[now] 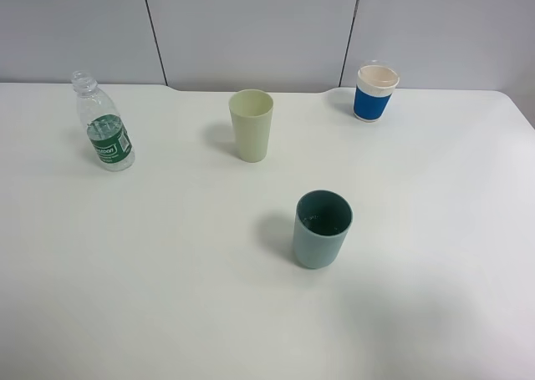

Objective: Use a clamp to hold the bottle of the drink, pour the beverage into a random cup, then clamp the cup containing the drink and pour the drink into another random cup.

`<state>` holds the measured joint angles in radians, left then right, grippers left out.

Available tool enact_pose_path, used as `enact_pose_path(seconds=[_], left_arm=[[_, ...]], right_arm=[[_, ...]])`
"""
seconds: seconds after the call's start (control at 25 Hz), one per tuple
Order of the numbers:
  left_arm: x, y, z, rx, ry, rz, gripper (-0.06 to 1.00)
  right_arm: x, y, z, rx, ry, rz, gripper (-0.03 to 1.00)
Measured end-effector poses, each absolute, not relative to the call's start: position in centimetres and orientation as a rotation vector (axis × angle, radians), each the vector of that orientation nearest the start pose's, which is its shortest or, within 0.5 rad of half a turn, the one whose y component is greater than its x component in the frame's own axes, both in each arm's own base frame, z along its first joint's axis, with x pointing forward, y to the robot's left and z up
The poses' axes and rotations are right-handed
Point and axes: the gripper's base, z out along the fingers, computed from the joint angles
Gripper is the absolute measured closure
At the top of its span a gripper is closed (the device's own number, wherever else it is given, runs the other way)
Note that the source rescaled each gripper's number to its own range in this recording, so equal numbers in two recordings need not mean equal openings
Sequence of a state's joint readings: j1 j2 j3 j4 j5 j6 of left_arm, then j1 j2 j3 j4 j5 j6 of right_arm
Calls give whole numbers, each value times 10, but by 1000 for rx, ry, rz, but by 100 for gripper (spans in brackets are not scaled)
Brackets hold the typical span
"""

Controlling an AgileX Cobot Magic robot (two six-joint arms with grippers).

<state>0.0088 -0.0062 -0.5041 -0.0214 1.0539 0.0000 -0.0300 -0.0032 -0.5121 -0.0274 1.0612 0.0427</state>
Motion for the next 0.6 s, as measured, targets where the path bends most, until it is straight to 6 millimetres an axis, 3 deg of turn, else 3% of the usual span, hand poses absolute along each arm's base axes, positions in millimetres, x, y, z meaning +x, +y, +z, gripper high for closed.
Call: enact_pose_path(seconds=[0.6], left_arm=[[-6, -2, 279, -8, 2027, -20, -6]], right_arm=[[-6, 2, 278, 21, 2040, 1, -3]])
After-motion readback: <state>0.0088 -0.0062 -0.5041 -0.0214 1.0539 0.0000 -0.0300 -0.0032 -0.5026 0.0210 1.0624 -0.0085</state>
